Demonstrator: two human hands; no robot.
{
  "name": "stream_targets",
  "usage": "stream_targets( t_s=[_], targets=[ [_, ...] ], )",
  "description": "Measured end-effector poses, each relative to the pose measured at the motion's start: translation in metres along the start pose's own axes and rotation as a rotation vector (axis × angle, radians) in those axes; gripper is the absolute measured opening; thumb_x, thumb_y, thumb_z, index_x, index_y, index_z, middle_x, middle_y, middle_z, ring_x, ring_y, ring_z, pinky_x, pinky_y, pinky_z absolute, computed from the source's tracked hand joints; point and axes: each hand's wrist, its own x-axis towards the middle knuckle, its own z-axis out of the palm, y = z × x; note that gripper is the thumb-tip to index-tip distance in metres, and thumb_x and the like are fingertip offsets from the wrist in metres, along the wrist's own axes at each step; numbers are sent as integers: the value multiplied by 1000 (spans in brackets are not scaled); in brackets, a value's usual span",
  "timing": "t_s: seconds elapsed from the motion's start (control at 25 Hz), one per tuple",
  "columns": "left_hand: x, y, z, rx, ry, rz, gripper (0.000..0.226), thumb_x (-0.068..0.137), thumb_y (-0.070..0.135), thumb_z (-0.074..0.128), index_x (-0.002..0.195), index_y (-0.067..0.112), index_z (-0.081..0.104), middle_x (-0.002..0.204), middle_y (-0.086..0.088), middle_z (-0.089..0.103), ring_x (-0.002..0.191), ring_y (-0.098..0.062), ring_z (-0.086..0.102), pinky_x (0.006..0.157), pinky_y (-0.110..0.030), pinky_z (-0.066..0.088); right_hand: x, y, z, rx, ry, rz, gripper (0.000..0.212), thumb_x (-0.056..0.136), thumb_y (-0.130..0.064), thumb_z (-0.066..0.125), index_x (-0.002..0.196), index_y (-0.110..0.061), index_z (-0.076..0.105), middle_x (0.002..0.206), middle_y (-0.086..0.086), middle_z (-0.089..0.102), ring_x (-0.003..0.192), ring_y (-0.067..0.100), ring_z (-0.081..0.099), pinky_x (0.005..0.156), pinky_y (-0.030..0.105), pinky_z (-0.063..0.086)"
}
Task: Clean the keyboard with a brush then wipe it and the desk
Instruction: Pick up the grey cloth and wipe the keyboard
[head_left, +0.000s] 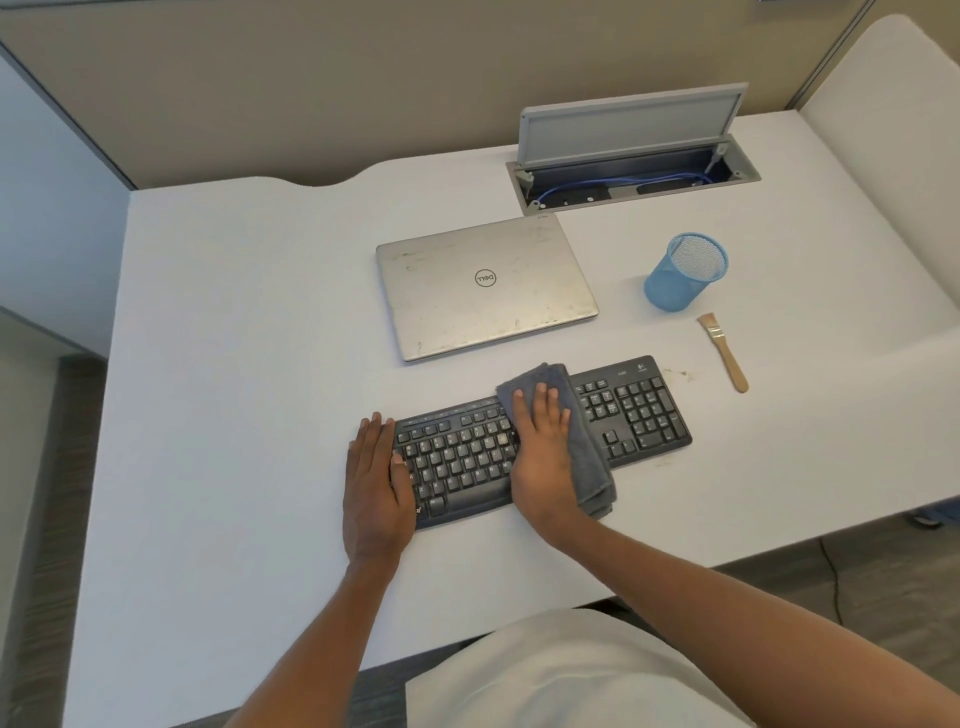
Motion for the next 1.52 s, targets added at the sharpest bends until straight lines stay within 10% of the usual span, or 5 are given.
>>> stream_targets(
  t_s=[0.4,0.72,1.0,1.52],
  targets=[
    [1,-2,0,-6,-32,-25,61,108,35,22,162,16,42,172,8,31,160,0,15,132,-46,21,-16,-77,21,-6,-255,-374,91,91,9,50,164,-14,1,170,14,-13,157,27,-18,122,36,-23],
    [0,-3,0,-33,14,-15,57,109,34,27,159,16,47,170,8,37,160,-6,23,129,-48,29,-24,3,-2,-123,-242,-781,89,88,15,43,165,-19,13,172,7,-2,158,23,-11,125,35,-15],
    [0,2,0,239,-16,33,58,108,30,26,161,16,44,171,2,33,162,-18,23,133,-55,10,-14,93,-45,-113,-229,-603,92,92,14,42,164,-32,9,171,-6,-10,156,13,-18,128,34,-9],
    [27,99,56,640,-631,351,133,76,105,36,166,25,-22,173,3,-30,157,-13,-34,129,-53,-17,10,190,-80,16,-145,-401,90,93,11,45,160,-40,14,171,-12,2,158,9,-8,129,35,-4]
  ],
)
